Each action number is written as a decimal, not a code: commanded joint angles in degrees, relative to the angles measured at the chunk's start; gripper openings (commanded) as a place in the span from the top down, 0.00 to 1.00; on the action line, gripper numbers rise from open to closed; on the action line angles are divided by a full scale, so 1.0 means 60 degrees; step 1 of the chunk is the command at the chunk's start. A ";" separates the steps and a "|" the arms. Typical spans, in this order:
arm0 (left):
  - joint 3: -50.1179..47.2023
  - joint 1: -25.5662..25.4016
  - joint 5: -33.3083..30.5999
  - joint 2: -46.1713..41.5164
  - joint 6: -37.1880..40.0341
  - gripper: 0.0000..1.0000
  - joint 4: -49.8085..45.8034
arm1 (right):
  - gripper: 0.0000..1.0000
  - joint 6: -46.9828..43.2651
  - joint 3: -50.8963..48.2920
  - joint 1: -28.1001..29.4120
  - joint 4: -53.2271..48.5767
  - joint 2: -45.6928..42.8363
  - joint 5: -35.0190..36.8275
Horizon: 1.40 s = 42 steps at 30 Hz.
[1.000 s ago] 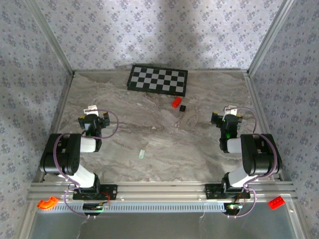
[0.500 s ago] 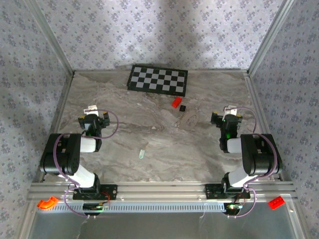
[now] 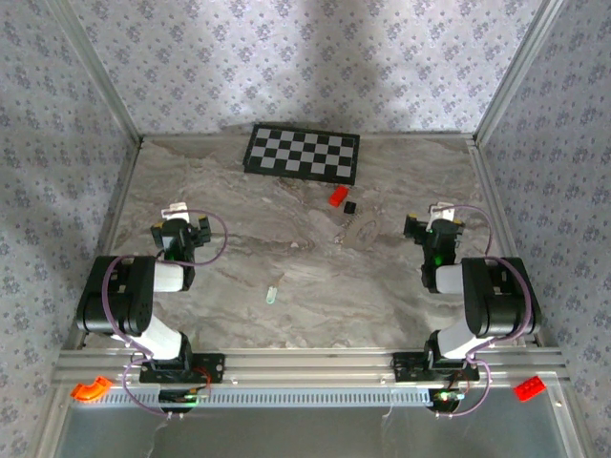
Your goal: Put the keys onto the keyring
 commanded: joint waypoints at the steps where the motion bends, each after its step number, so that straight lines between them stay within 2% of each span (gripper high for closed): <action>1: 0.0092 0.0106 0.0182 -0.0366 -0.0075 0.00 0.0125 | 0.00 0.0068 -0.0239 -0.0126 0.0241 -0.0452 -0.0185; 5: 0.0227 0.0104 0.0309 -0.0452 -0.0018 0.00 -0.0178 | 0.00 -0.0081 0.0280 -0.0083 -0.1582 -0.1389 -0.0106; 12: 0.0653 0.0110 0.0265 -0.1449 0.0064 0.00 -0.1830 | 0.00 -0.0191 0.0604 0.0183 -0.2901 -0.2624 -0.0205; 19: 0.1411 -0.0360 0.0282 -0.2716 -0.0001 0.00 -0.4038 | 0.00 -0.0380 0.1073 0.1532 -0.5261 -0.4332 0.0324; 25: 0.2361 -0.1003 -0.0234 -0.3801 -0.1046 0.00 -0.6339 | 0.01 0.0978 0.2321 0.2345 -0.8524 -0.4988 0.0712; 32: 0.3063 -0.1559 0.1236 -0.4363 -0.2182 0.00 -0.8419 | 0.00 0.1427 0.2460 0.3685 -0.9401 -0.5139 0.0633; 36: 0.3714 -0.1690 0.2975 -0.4355 -0.3121 0.00 -0.9766 | 0.00 0.1634 0.2875 0.4215 -1.0510 -0.5256 0.0196; 40: 0.4251 -0.2433 0.3148 -0.4906 -0.3569 0.00 -1.1130 | 0.00 0.1902 0.2811 0.4641 -1.1057 -0.5987 -0.0154; 42: 0.4182 -0.2608 0.3156 -0.5440 -0.3872 0.00 -1.1458 | 0.00 0.1981 0.3026 0.4857 -1.1644 -0.6097 0.0064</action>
